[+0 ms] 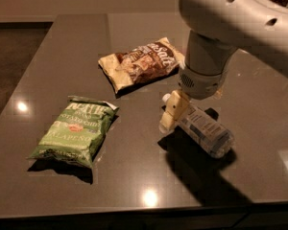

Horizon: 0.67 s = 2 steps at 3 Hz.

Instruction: Place blue plastic bottle upright

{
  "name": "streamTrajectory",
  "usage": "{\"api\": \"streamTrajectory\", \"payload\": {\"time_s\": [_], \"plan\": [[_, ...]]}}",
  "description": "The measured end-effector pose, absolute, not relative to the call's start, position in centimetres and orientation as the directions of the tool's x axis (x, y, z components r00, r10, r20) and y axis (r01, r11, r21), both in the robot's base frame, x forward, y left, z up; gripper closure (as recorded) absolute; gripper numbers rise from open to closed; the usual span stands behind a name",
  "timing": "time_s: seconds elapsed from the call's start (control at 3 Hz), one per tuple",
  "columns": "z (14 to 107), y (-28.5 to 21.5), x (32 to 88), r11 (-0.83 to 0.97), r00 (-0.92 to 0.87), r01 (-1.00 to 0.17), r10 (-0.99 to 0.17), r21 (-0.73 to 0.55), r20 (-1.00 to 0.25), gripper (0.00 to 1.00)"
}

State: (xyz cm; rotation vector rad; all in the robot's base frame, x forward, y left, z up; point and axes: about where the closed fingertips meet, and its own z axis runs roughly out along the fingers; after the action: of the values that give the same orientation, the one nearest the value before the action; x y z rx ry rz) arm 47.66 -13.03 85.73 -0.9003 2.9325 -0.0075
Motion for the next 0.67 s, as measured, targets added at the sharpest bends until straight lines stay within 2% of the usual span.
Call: {"api": "streamTrajectory", "payload": {"time_s": [0.67], "plan": [[84.58,-12.86,47.73,0.834,-0.834,-0.551,-0.55,0.009,-0.04,0.46]]}}
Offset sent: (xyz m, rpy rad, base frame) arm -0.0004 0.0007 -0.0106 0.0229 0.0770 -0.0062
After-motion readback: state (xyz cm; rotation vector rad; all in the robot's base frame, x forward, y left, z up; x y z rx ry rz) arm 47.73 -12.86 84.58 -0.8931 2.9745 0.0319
